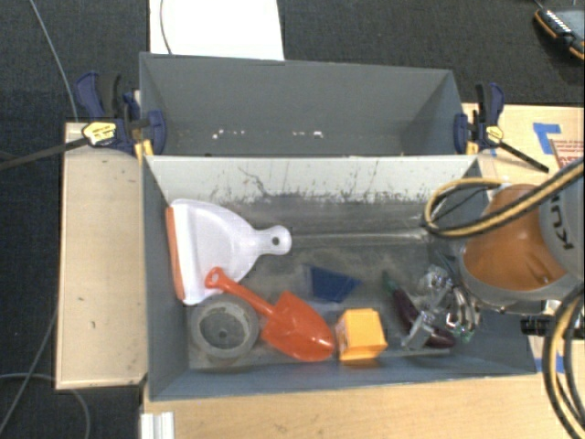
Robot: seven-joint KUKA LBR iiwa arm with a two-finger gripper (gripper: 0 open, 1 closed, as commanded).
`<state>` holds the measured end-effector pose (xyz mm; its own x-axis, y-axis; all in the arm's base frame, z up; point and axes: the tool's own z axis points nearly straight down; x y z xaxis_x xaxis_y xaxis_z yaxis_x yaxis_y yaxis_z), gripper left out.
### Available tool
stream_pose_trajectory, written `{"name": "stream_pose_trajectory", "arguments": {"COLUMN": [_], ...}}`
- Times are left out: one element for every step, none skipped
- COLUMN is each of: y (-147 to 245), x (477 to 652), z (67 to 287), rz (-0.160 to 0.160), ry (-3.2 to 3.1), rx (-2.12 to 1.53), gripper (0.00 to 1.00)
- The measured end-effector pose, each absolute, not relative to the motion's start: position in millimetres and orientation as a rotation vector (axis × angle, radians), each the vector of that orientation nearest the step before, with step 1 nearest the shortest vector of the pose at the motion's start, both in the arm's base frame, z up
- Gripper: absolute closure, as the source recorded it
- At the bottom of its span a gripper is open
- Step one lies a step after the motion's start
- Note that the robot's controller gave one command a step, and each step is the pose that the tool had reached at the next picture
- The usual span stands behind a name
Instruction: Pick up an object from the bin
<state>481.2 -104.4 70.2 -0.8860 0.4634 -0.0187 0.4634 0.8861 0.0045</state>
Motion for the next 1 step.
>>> {"name": "stream_pose_trajectory", "arguments": {"y": [-114.8], "x": [478.4], "z": [70.2], "rz": [0.001], "ry": [3.000], "rx": [0.885], "gripper": [1.00]}}
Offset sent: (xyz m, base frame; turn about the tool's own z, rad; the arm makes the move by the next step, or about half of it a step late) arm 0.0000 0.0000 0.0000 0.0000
